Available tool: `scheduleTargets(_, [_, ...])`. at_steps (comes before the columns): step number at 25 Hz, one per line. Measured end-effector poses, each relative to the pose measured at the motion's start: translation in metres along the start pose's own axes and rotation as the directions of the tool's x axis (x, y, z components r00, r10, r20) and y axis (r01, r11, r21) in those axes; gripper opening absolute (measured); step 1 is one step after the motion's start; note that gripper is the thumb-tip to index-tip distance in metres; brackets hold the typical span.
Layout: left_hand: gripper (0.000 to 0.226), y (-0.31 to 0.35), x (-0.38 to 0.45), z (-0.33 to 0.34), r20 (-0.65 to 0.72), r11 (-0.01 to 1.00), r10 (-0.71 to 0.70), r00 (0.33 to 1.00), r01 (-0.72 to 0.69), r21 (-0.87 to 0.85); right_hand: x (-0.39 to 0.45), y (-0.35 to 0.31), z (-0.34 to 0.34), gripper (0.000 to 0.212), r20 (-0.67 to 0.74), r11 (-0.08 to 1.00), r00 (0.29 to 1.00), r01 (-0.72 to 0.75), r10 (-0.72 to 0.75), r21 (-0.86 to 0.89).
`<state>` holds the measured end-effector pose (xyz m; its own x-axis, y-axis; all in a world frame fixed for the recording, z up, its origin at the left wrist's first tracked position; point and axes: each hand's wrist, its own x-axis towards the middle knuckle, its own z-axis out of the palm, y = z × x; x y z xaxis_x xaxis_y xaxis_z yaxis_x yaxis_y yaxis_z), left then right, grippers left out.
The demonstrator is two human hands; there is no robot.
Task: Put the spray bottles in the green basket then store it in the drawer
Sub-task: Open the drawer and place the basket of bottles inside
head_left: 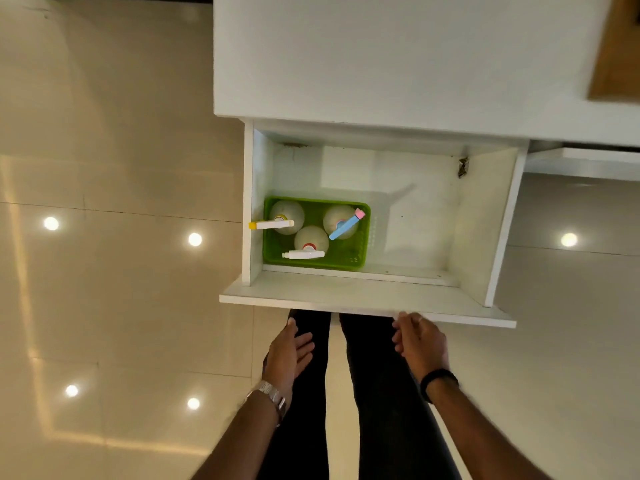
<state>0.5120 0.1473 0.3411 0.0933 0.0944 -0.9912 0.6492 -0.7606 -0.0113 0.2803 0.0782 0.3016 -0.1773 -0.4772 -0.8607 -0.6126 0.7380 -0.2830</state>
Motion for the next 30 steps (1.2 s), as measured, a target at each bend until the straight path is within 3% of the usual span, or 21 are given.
scheduleTargets(2, [0.065,0.002,0.009,0.012,0.037,0.950,-0.074,0.997,0.082,-0.301,-0.009,0.033,-0.003,0.027,0.115,0.962,0.956,-0.273,0.269,0.012])
scheduleTargets(4, [0.072,0.012,0.018,0.021,0.070,0.861,-0.077,0.995,0.102,-0.498,-0.006,0.044,-0.001,0.037,0.223,0.814,0.853,-0.518,0.471,0.263])
scheduleTargets(5, [0.075,0.018,0.021,0.025,0.078,0.829,-0.084,0.993,0.113,-0.548,-0.001,0.041,-0.001,0.044,0.263,0.685,0.820,-0.570,0.508,0.454])
scheduleTargets(7, [0.083,0.034,0.025,0.032,0.079,0.781,-0.118,0.990,0.142,-0.608,0.013,0.018,-0.005,0.059,0.325,0.339,0.812,-0.517,0.484,0.786])
scheduleTargets(9, [0.090,0.051,0.025,0.039,0.077,0.733,-0.157,0.985,0.169,-0.659,0.030,-0.016,-0.011,0.072,0.369,0.031,0.804,-0.432,0.467,0.901])
scheduleTargets(11, [0.088,0.067,0.022,0.043,0.064,0.692,-0.186,0.981,0.177,-0.700,0.040,-0.050,-0.018,0.078,0.410,-0.100,0.748,-0.424,0.522,0.900])
scheduleTargets(15, [0.089,0.098,0.014,0.048,0.020,0.691,-0.235,0.972,0.182,-0.699,0.049,-0.098,-0.031,0.071,0.396,-0.142,0.642,-0.410,0.656,0.901])
scheduleTargets(18, [0.097,0.121,0.007,0.057,0.024,0.703,-0.231,0.973,0.184,-0.686,0.053,-0.125,-0.040,0.065,0.388,-0.132,0.629,-0.414,0.673,0.901])
scheduleTargets(23, [0.094,0.173,-0.006,0.083,0.034,0.720,-0.135,0.990,0.121,-0.684,0.066,-0.175,-0.053,0.063,0.336,-0.049,0.699,-0.397,0.631,0.917])
scheduleTargets(27, [0.124,0.191,-0.020,0.114,-0.020,0.903,0.008,1.000,-0.016,-0.429,0.079,-0.215,-0.066,0.068,0.285,0.045,0.778,-0.372,0.559,0.927])
scheduleTargets(30, [0.103,0.232,-0.015,0.115,0.119,0.789,0.018,0.993,0.059,-0.612,0.092,-0.238,-0.074,0.070,0.232,0.097,0.833,-0.321,0.502,0.942])
